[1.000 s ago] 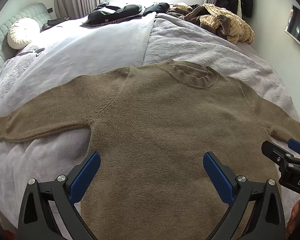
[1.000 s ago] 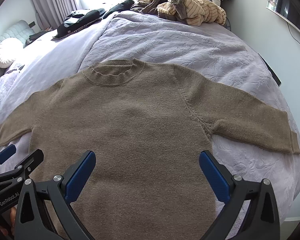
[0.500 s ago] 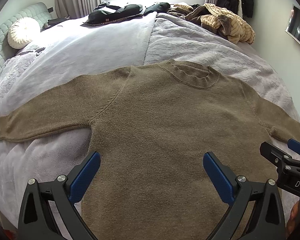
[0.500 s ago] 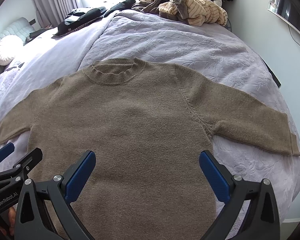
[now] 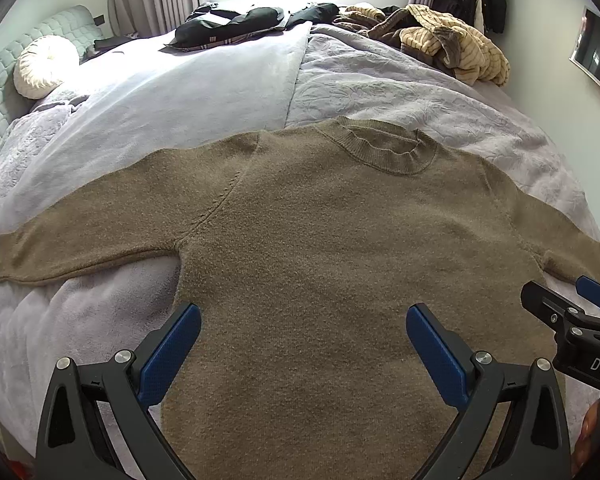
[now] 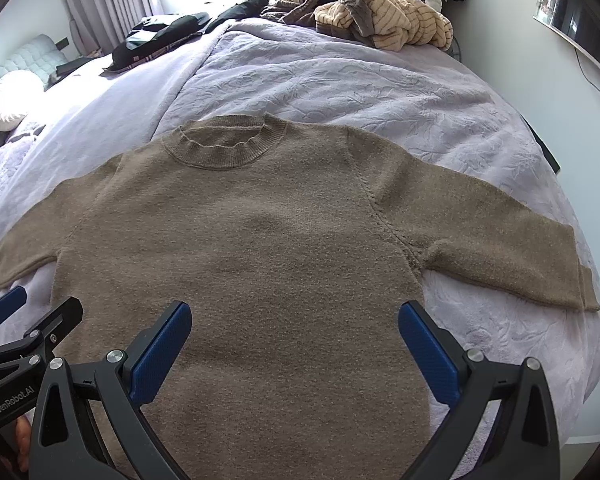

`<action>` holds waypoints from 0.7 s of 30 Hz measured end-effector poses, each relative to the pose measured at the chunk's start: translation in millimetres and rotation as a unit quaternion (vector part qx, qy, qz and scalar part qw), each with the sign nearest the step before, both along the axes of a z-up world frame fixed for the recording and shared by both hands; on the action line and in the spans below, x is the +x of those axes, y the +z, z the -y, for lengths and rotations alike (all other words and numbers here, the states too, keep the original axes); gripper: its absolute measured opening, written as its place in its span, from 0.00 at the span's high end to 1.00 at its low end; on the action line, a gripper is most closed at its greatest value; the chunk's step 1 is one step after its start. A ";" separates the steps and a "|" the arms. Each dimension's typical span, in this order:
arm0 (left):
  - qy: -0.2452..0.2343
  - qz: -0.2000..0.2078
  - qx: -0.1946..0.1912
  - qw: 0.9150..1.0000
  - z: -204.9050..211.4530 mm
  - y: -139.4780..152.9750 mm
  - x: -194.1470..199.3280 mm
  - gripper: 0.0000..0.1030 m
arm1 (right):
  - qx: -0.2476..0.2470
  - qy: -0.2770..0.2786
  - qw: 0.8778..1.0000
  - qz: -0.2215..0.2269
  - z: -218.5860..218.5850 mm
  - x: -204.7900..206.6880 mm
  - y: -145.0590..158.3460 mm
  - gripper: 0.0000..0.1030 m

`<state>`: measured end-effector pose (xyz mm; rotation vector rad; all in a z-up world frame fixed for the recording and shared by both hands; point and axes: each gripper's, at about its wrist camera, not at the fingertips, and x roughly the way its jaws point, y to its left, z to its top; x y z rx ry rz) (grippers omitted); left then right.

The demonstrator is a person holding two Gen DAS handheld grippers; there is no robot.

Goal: Fold small clothes

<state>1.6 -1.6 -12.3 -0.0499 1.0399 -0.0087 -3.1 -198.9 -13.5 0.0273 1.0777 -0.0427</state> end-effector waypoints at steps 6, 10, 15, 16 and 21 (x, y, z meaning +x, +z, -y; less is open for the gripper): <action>0.000 -0.001 0.000 1.000 0.3 -0.1 0.3 0.00 | -0.001 0.000 1.000 0.000 -0.1 0.0 0.0 0.00; 0.000 -0.002 -0.001 1.000 0.0 -0.3 0.4 0.00 | -0.001 0.000 1.000 -0.001 0.0 0.2 -0.2 0.00; -0.003 -0.004 -0.002 1.000 -1.3 -2.3 0.7 0.00 | -0.002 -0.001 1.000 -0.001 0.0 0.5 -0.9 0.00; -0.003 -0.004 -0.002 1.000 -1.7 -2.3 1.3 0.00 | -0.002 -0.001 1.000 -0.001 0.9 0.1 -1.1 0.00; -0.004 -0.004 -0.005 1.000 -2.7 -2.9 1.7 0.00 | -0.004 0.000 1.000 -0.003 0.2 0.3 -2.8 0.00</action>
